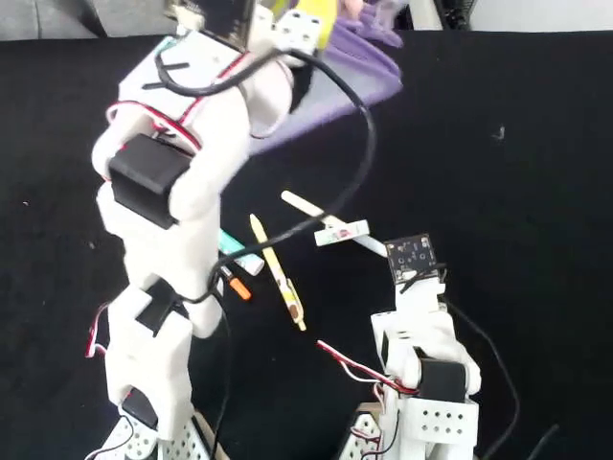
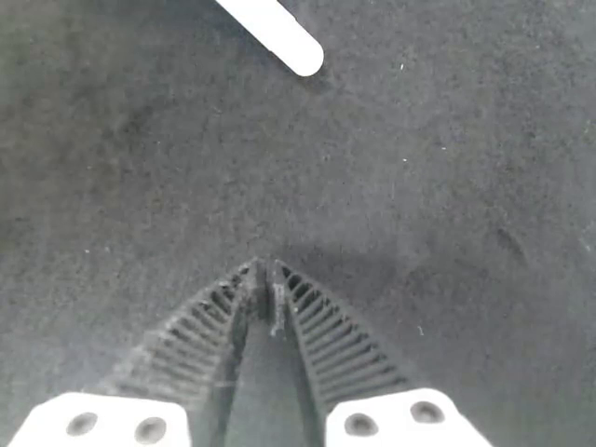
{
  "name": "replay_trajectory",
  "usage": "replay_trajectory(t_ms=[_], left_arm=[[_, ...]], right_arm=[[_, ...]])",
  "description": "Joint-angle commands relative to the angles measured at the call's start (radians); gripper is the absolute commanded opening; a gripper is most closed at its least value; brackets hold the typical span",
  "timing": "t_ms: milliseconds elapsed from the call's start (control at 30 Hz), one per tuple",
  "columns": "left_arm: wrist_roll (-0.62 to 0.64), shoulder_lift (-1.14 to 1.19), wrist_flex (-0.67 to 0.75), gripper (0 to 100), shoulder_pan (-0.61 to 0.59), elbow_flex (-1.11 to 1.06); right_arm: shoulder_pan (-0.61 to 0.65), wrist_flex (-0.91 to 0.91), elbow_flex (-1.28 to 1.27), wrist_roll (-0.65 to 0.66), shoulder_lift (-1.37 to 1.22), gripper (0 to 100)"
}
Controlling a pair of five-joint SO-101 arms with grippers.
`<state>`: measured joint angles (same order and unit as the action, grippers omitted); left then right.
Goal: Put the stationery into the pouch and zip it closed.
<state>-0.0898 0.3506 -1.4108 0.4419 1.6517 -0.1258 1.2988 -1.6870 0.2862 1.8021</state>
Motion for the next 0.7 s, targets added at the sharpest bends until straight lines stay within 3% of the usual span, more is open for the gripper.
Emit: replay_trajectory(t_ms=[0,167,667], left_arm=[[-0.009,-0.051,0.0,3,0.045,0.015],[-0.009,-0.052,-0.006,3,0.077,0.015],[-0.011,-0.212,-0.275,3,0.28,0.015]], right_arm=[[-0.002,0.006,0.002,0.003,0.091,1.3],[-0.003,0.006,0.002,0.003,0.091,1.3],[-0.008,0.002,0.004,0.009,0.091,1.5]])
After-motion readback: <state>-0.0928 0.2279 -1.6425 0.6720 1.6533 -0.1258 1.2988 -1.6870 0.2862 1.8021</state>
